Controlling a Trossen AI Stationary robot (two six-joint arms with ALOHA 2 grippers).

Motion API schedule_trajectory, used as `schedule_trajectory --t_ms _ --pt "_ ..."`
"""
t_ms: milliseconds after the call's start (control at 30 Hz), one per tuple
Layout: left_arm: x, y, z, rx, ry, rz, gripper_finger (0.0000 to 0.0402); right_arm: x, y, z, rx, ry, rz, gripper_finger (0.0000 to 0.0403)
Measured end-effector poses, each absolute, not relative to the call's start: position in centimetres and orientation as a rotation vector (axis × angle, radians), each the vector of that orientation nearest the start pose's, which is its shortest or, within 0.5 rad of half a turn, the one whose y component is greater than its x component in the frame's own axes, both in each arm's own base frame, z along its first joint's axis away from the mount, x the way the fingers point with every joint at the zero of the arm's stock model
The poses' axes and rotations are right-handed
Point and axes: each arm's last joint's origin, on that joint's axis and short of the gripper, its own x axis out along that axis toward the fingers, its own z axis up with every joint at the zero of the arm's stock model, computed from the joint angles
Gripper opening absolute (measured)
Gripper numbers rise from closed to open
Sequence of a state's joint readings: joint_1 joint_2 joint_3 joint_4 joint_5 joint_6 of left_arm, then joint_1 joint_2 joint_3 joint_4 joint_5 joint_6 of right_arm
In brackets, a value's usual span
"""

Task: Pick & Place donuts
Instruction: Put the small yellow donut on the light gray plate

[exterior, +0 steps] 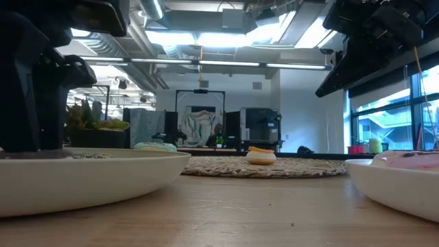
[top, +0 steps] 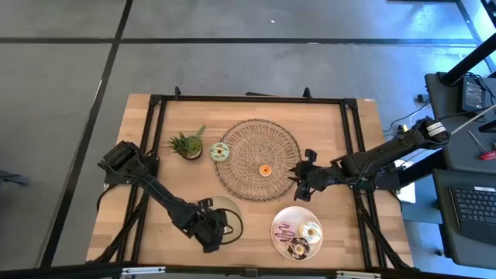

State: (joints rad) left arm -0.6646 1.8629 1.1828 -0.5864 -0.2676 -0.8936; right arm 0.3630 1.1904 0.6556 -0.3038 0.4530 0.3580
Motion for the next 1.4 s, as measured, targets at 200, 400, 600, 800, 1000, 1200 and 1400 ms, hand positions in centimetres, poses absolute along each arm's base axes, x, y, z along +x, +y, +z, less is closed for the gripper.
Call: schedule_trajectory --t_ms 200,400,600,800,1000,1200,1400 --pt "28.4 -20.7 15.7 -0.238 1.200 0.175 0.0133 21.6 6.8 20.6 0.007 0.739 -0.219 0.0132" --pt "28.8 -20.3 15.7 -0.261 1.219 0.162 0.0133 21.6 6.8 20.6 0.007 0.740 -0.219 0.0132" --pt "28.7 -19.7 17.3 -0.261 1.167 0.160 0.0130 21.6 6.8 20.6 0.007 0.740 -0.219 0.0132" --pt "28.4 -19.4 19.1 -0.266 1.112 0.132 0.0130 21.6 6.8 20.6 0.007 0.740 -0.218 0.0132" --pt "29.2 -17.8 20.9 -0.195 0.906 0.269 0.0131 21.6 6.8 20.6 0.008 0.737 -0.218 0.0132" --pt "32.5 -14.4 21.6 -0.187 0.793 0.268 0.0128 21.7 6.9 20.7 0.017 0.719 -0.215 0.0132" --pt "35.6 -10.2 22.7 -0.205 0.640 0.292 0.0132 21.7 6.9 20.7 0.017 0.719 -0.215 0.0132"
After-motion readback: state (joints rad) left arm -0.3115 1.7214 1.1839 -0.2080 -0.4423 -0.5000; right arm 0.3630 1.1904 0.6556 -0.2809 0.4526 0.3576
